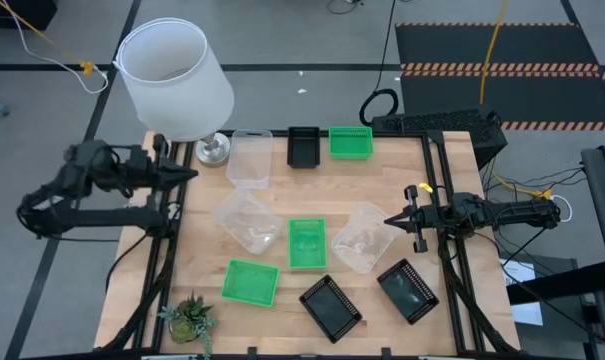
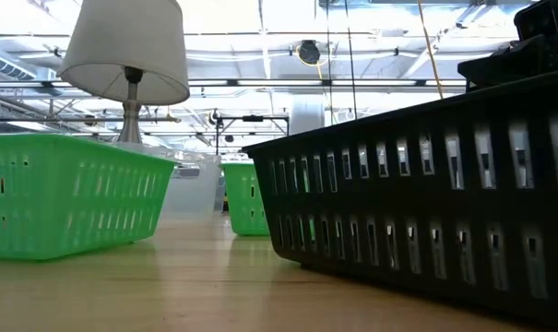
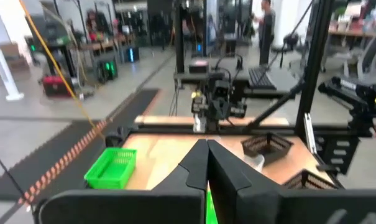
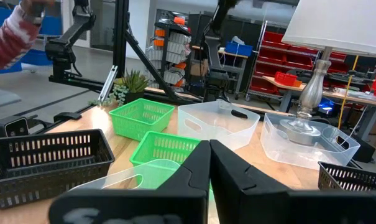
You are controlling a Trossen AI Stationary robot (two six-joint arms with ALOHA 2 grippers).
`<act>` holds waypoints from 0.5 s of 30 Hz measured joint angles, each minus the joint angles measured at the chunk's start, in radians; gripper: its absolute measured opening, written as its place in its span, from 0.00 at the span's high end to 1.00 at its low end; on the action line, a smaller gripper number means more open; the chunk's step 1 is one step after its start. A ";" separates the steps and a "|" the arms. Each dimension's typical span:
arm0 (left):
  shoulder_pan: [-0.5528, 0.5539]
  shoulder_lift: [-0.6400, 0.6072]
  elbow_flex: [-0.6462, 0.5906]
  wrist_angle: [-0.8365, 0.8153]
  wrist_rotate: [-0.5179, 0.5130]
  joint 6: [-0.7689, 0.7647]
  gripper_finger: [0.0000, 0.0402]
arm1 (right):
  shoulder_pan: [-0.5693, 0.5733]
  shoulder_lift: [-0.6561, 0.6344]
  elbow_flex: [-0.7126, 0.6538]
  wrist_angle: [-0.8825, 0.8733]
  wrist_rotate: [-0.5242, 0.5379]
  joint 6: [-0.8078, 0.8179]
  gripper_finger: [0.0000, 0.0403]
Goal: Stack baskets by color
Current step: Stack the bottom left transparent bin on the top transparent bin
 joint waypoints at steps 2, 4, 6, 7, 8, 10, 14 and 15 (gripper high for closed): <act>0.000 0.058 0.093 -0.082 0.000 0.002 0.99 | 0.000 0.000 0.000 0.000 0.000 0.000 1.00; 0.000 0.113 0.182 -0.163 0.001 0.001 0.98 | 0.000 0.000 0.000 0.003 0.000 0.000 1.00; 0.000 0.161 0.258 -0.242 0.001 -0.010 0.97 | 0.000 0.000 0.000 0.010 0.000 0.000 1.00; 0.000 0.182 0.289 -0.272 0.001 -0.022 0.96 | 0.000 0.000 0.000 0.015 0.000 0.000 1.00; -0.001 0.200 0.314 -0.296 0.001 -0.035 0.96 | 0.000 0.000 0.000 0.018 0.000 0.000 1.00; -0.009 0.224 0.340 -0.323 0.002 -0.059 0.96 | 0.000 0.000 0.000 0.018 0.000 0.000 1.00; -0.048 0.237 0.322 -0.336 0.018 -0.088 0.99 | 0.000 0.000 0.000 0.022 0.000 0.016 1.00; -0.060 0.238 0.307 -0.335 0.020 -0.097 0.99 | 0.000 0.000 0.000 0.022 0.000 0.027 1.00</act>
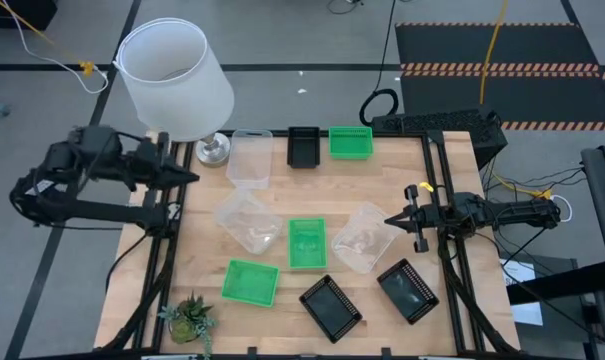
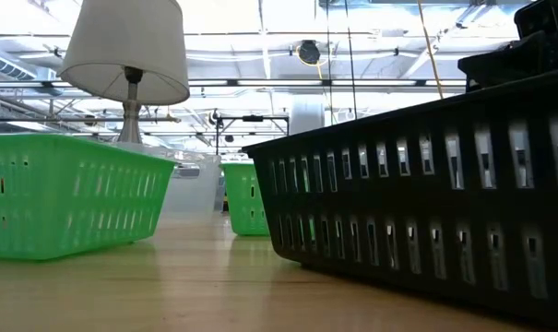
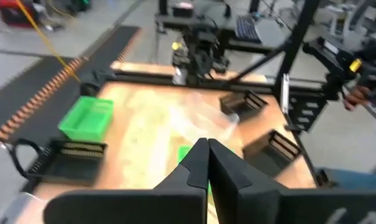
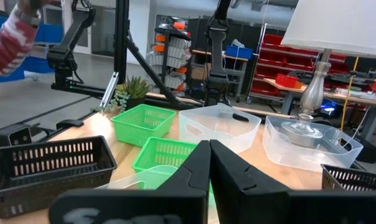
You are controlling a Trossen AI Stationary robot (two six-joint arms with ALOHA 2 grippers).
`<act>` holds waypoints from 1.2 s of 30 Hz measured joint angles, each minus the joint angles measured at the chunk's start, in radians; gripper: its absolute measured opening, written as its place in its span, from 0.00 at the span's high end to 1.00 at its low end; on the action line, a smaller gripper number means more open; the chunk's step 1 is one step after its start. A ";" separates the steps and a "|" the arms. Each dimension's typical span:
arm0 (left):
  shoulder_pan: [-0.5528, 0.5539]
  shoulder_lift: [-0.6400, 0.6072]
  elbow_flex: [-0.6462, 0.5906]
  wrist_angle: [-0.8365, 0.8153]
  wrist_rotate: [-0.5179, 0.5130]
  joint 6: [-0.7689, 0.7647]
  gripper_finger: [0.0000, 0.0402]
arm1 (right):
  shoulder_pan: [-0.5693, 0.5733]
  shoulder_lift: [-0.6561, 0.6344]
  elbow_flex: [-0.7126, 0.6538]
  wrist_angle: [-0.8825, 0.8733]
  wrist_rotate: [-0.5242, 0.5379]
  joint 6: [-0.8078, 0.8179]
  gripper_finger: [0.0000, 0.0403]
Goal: Stack baskets by color
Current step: Stack the bottom left transparent bin on the top transparent bin
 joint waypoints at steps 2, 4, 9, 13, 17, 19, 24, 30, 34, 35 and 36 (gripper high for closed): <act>-0.032 0.000 -0.040 0.011 -0.001 -0.034 0.99 | 0.000 0.000 0.000 0.000 0.000 0.016 1.00; -0.069 0.000 -0.093 0.068 -0.004 -0.067 0.98 | 0.000 0.000 0.000 0.000 0.000 0.053 1.00; -0.178 0.002 -0.257 0.261 -0.048 -0.037 0.99 | 0.000 0.000 0.000 0.001 0.000 0.173 1.00; -0.236 0.021 -0.394 0.402 -0.135 0.004 0.98 | 0.000 0.000 0.000 0.032 0.001 0.286 1.00; -0.260 0.051 -0.472 0.520 -0.198 0.043 0.97 | 0.000 0.002 0.002 0.115 0.003 0.398 1.00; -0.259 0.066 -0.449 0.538 -0.205 0.084 0.98 | 0.000 0.005 0.025 0.133 0.004 0.401 1.00; -0.260 0.077 -0.429 0.539 -0.206 0.102 0.99 | 0.000 0.055 0.140 0.116 0.004 0.370 1.00; -0.260 0.079 -0.429 0.542 -0.222 0.103 0.95 | 0.000 0.181 0.368 -0.041 0.005 0.338 1.00; -0.260 0.080 -0.429 0.541 -0.222 0.099 0.95 | 0.000 0.294 0.524 -0.131 0.006 0.312 1.00; -0.260 0.080 -0.428 0.540 -0.222 0.096 0.95 | 0.000 0.322 0.560 -0.160 0.006 0.301 1.00; -0.260 0.080 -0.428 0.538 -0.222 0.094 0.95 | 0.000 0.355 0.593 -0.189 0.006 0.289 1.00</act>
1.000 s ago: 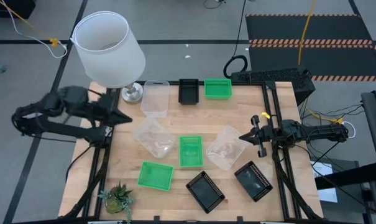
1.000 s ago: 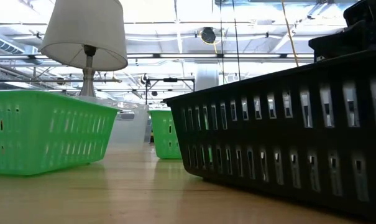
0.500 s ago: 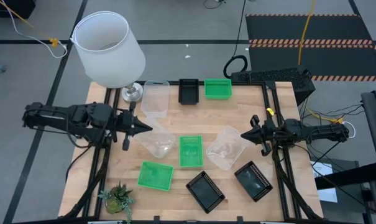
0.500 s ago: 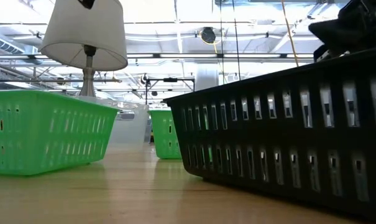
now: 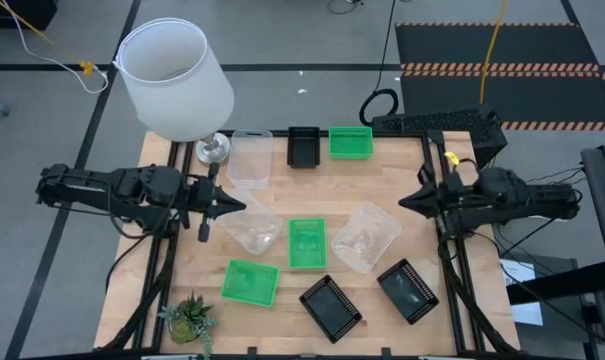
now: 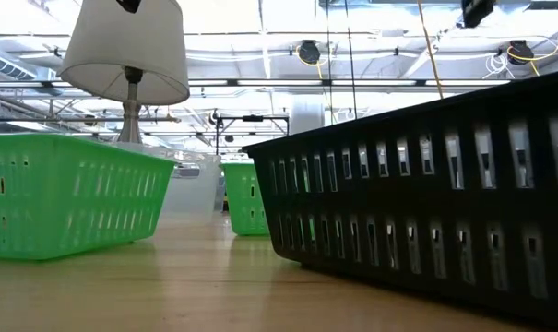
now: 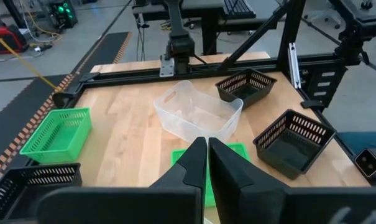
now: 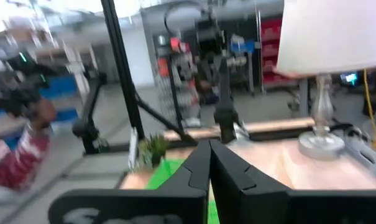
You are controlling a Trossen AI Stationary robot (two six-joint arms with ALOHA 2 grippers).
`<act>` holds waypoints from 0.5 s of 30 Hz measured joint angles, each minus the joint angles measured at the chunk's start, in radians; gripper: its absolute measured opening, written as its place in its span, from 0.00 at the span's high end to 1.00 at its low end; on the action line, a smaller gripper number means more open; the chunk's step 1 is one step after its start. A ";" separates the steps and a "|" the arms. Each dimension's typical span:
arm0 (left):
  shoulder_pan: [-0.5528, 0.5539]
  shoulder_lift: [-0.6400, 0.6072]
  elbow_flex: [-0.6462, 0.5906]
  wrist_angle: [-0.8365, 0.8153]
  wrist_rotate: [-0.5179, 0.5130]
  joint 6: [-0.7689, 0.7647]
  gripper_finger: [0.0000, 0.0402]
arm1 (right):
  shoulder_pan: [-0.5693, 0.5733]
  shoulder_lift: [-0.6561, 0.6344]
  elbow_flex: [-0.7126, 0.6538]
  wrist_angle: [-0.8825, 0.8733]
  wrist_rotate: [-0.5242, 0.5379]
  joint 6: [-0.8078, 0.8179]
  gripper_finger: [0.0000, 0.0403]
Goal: Stack baskets by color
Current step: Stack the bottom left transparent bin on the top transparent bin
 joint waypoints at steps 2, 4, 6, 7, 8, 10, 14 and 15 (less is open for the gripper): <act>0.000 0.000 0.000 0.000 0.000 -0.013 0.95 | 0.000 0.059 0.066 -0.055 0.009 -0.019 1.00; 0.000 0.000 0.000 -0.001 0.000 -0.024 0.95 | 0.000 0.116 0.133 -0.101 0.030 -0.022 1.00; -0.002 0.006 0.001 -0.002 -0.002 -0.042 0.95 | 0.000 0.169 0.193 -0.157 0.056 -0.023 1.00; -0.002 0.008 0.001 -0.002 -0.001 -0.045 0.95 | 0.000 0.198 0.225 -0.186 0.069 -0.022 1.00; -0.002 0.010 0.001 -0.005 -0.002 -0.047 0.95 | 0.000 0.228 0.257 -0.220 0.078 -0.022 1.00; -0.008 0.019 0.001 -0.004 -0.004 -0.051 0.95 | 0.000 0.282 0.313 -0.272 0.079 -0.022 1.00; -0.024 0.051 0.001 -0.008 -0.019 -0.068 0.95 | 0.000 0.378 0.400 -0.336 0.078 -0.022 1.00; -0.030 0.061 0.001 -0.007 -0.022 -0.071 0.95 | 0.000 0.395 0.409 -0.339 0.078 -0.022 1.00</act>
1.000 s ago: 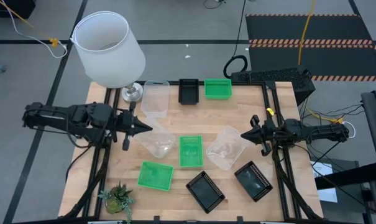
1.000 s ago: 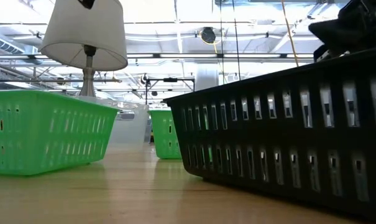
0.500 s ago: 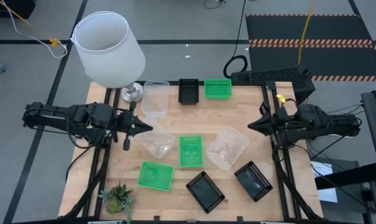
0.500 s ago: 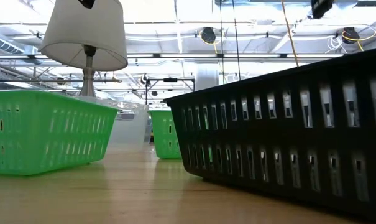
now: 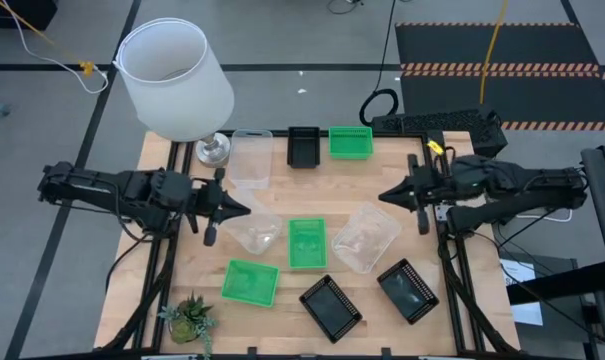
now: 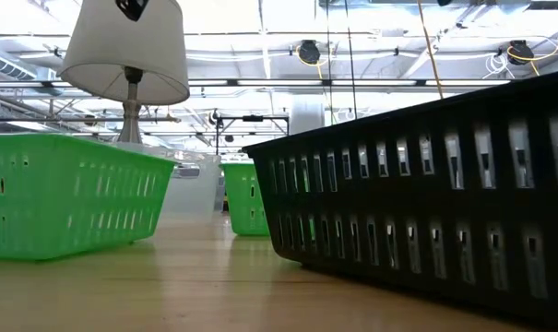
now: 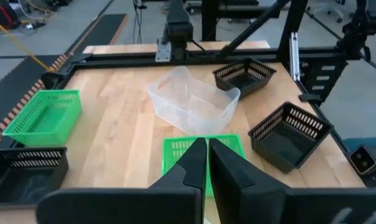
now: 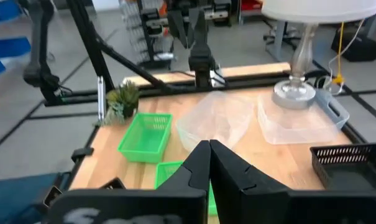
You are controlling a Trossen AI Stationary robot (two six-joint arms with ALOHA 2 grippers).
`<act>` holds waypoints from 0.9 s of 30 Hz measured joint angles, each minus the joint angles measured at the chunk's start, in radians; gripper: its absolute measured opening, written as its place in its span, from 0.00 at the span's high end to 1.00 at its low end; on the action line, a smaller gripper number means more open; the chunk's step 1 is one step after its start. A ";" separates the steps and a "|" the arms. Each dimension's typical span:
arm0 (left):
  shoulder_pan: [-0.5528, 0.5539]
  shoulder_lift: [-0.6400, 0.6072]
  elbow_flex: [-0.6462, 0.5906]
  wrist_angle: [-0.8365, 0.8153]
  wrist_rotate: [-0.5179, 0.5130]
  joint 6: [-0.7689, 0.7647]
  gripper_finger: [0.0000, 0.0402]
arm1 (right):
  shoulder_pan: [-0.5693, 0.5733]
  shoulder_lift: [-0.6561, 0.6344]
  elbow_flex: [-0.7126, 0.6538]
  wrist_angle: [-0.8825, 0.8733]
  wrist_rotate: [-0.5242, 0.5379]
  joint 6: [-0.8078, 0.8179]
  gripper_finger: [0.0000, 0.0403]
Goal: Stack baskets by color
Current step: Stack the bottom left transparent bin on the top transparent bin
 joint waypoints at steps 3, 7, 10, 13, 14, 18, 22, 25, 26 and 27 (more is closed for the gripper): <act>-0.026 0.028 0.000 -0.010 -0.054 -0.043 0.95 | 0.000 0.039 0.004 0.008 -0.002 -0.014 1.00; -0.070 0.057 0.000 -0.022 -0.111 -0.068 0.95 | 0.000 0.084 0.004 0.007 -0.004 -0.029 1.00; -0.105 0.078 0.000 -0.021 -0.129 -0.080 0.95 | 0.000 0.113 -0.009 0.020 -0.005 -0.021 1.00; -0.145 0.110 0.000 -0.021 -0.162 -0.100 0.95 | 0.000 0.128 -0.047 0.064 -0.005 -0.019 1.00; -0.160 0.128 0.000 -0.021 -0.172 -0.115 0.95 | 0.000 0.131 -0.066 0.080 -0.005 -0.019 1.00; -0.243 0.241 0.000 -0.020 -0.181 -0.161 0.94 | 0.000 0.132 -0.147 0.131 -0.005 -0.035 1.00; -0.308 0.371 0.000 0.027 -0.204 -0.223 0.88 | -0.001 0.132 -0.231 0.190 0.000 -0.090 1.00; -0.334 0.448 0.000 0.031 -0.271 -0.312 0.78 | -0.011 0.132 -0.267 0.234 0.015 -0.110 1.00; -0.340 0.469 0.000 0.026 -0.297 -0.342 0.74 | -0.013 0.131 -0.277 0.233 0.025 -0.113 1.00; -0.345 0.486 0.000 0.022 -0.319 -0.369 0.70 | -0.017 0.132 -0.286 0.232 0.034 -0.116 1.00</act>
